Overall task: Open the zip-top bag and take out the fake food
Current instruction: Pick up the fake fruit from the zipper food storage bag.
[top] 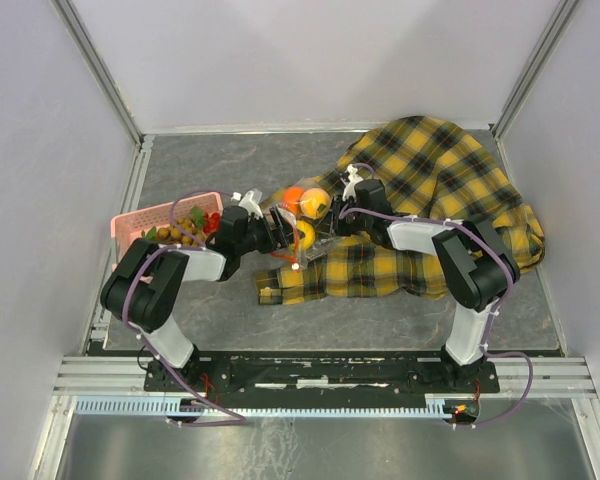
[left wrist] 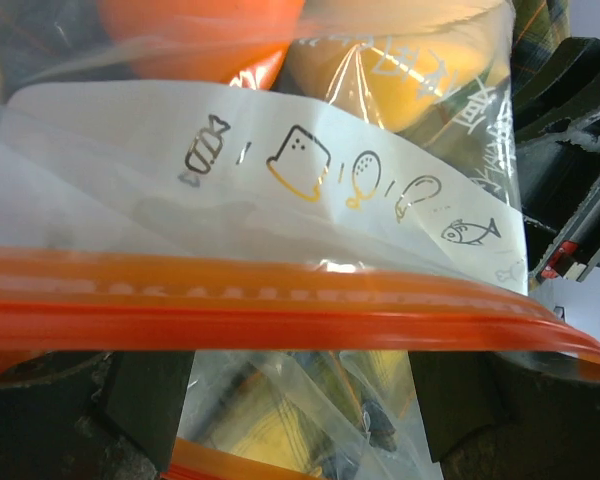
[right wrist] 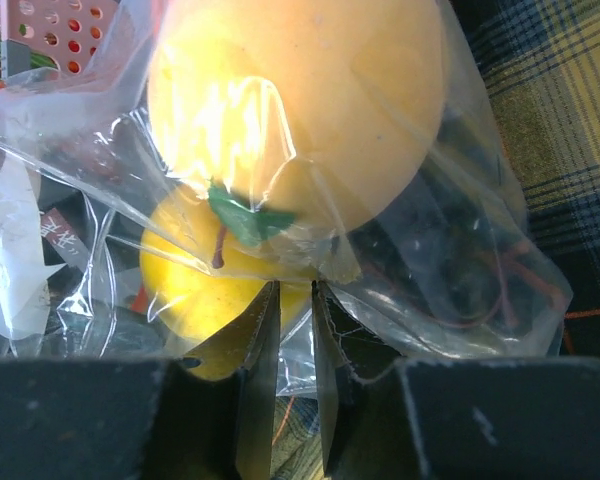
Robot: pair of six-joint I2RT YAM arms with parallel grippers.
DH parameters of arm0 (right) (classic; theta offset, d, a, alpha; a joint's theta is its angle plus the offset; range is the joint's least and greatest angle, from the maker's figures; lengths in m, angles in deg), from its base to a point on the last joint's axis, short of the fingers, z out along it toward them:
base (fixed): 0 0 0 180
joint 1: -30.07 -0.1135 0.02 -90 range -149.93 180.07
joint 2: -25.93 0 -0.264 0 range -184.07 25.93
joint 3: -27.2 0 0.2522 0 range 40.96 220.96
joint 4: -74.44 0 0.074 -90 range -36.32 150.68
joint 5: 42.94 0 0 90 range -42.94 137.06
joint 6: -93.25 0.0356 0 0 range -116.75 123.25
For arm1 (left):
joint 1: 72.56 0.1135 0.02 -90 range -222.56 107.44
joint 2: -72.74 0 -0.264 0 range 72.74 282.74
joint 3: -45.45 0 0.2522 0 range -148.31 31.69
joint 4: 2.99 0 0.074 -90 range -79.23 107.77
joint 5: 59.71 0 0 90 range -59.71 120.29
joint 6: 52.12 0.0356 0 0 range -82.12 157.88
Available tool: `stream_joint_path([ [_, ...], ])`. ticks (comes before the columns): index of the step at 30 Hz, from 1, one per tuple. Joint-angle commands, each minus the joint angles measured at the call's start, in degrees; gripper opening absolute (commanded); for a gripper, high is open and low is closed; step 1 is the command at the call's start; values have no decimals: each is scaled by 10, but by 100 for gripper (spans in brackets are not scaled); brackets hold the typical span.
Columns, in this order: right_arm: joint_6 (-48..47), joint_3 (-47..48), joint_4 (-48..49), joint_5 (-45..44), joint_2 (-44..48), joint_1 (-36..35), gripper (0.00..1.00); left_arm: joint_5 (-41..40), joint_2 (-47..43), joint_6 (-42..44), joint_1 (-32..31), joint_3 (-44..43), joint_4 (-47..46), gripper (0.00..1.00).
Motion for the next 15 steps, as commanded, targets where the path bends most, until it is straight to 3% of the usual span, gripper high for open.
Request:
stream_joint_path([
  [1,-7,29,5,14,-13,-3,26,6,24,0,-6,-32,-41,87],
  [15,-21,35,2,27,-22,-8,24,-5,46,11,-12,-41,-57,90],
])
